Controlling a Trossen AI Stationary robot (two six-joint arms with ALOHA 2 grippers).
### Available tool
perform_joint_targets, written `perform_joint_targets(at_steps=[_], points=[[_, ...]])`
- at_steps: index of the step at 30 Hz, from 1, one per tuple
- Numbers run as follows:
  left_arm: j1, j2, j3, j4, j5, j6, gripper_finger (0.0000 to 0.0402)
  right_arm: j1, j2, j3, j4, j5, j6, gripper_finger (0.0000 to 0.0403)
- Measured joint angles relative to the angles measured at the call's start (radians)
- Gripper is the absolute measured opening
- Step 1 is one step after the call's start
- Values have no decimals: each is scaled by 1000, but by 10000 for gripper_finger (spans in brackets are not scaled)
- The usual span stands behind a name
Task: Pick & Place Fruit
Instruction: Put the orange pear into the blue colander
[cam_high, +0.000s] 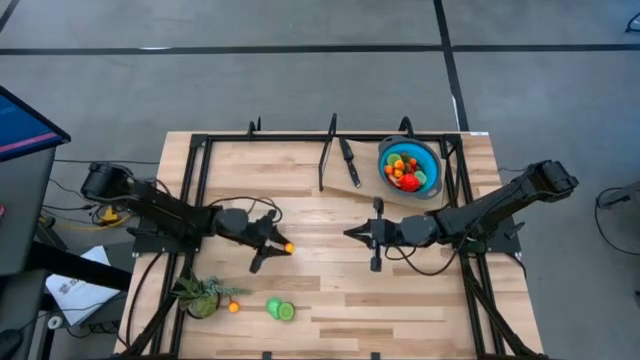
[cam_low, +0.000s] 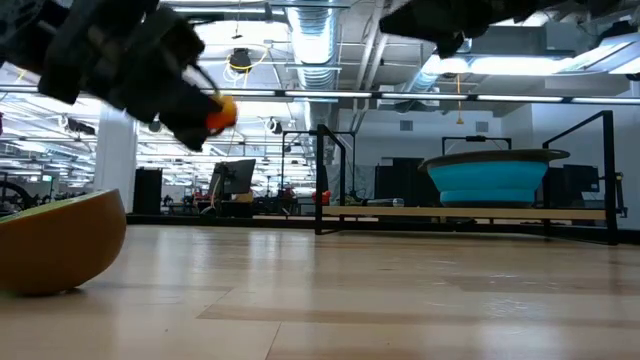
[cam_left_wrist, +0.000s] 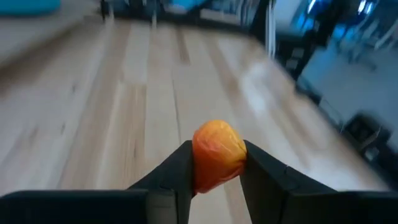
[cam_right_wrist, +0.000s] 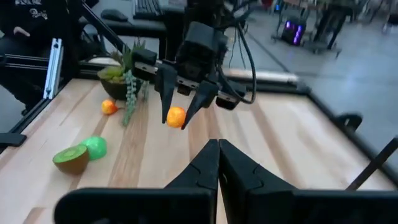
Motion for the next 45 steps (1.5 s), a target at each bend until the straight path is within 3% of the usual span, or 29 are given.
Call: perform_joint_targets(at_steps=[6, 14, 20, 25, 29, 37, 45], points=[[28, -61, 52, 0, 4, -93, 105, -34, -3, 13, 24, 0, -75, 5], [32, -65, 99, -1, 3, -210, 104, -40, 103, 136, 44, -15, -400, 39], [32, -65, 101, -2, 3, -258, 104, -38, 255, 278, 39, -23, -575, 133], [30, -65, 101, -3, 4, -269, 104, -39, 378, 406, -16, -23, -586, 229], [30, -65, 101, 0, 3, -271, 104, -46, 478, 504, -89, -23, -586, 273], [30, -65, 101, 1, 4, -271, 104, -71, 600, 629, -178, -22, -586, 281], [30, -65, 101, 2, 9, -271, 104, -93, 597, 634, -189, -18, -579, 261]])
